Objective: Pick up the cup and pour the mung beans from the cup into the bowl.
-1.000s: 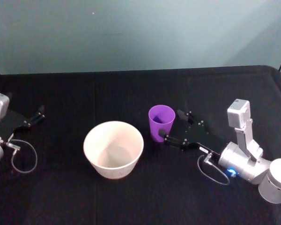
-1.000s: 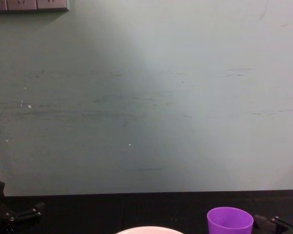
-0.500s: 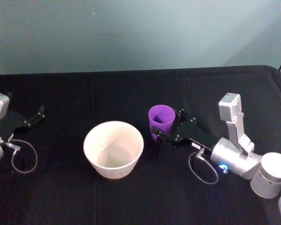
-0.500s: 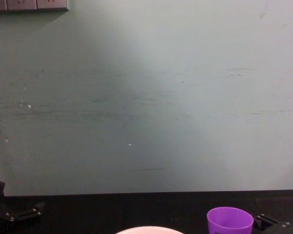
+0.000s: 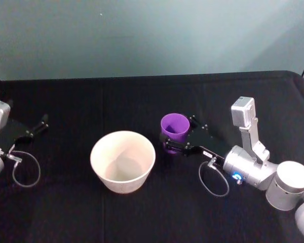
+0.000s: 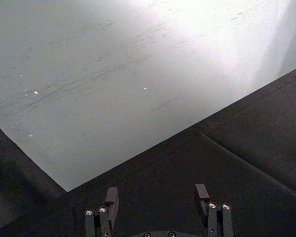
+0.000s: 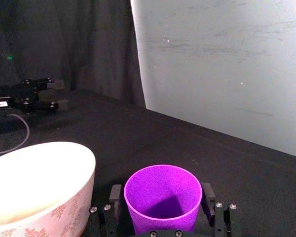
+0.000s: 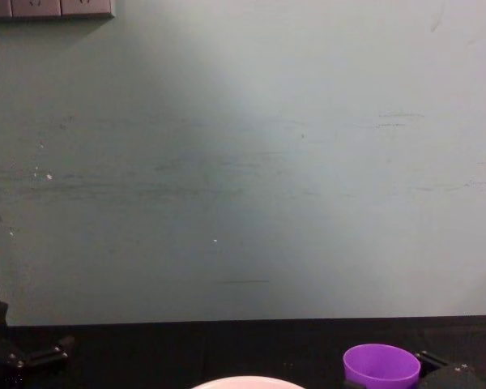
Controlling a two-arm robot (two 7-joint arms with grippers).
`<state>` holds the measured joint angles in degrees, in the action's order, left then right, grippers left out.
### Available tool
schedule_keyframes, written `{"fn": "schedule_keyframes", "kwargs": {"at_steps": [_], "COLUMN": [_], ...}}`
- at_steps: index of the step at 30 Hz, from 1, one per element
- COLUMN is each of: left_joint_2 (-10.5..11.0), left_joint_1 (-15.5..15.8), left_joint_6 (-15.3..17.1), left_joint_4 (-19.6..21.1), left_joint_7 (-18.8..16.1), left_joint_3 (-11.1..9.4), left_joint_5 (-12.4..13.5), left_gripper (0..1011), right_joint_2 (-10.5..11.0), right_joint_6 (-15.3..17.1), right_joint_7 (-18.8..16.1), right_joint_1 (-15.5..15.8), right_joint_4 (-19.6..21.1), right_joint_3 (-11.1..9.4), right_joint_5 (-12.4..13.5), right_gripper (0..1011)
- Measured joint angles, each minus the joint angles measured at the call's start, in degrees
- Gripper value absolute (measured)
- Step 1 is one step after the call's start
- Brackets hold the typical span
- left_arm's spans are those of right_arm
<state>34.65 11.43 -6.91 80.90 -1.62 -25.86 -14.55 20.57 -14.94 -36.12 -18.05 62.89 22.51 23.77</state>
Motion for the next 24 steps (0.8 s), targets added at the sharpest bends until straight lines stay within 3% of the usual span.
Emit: {"fn": "schedule_keyframes", "kwargs": {"at_steps": [15, 24], "left_joint_2": [0.0, 0.0], "left_joint_1": [0.0, 0.0], "left_joint_6": [0.0, 0.0], "left_joint_4": [0.0, 0.0], "left_joint_7": [0.0, 0.0], "left_joint_3": [0.0, 0.0], "left_joint_5": [0.0, 0.0], "left_gripper": [1011, 1011], "right_joint_2": [-0.2, -0.2], "right_joint_6": [0.2, 0.2], "right_joint_7": [0.2, 0.3], "right_joint_1": [-0.1, -0.1], "right_joint_4": [-0.2, -0.1], "right_joint_3": [0.0, 0.0], "right_joint_5": [-0.2, -0.2], "right_gripper": [1003, 805]}}
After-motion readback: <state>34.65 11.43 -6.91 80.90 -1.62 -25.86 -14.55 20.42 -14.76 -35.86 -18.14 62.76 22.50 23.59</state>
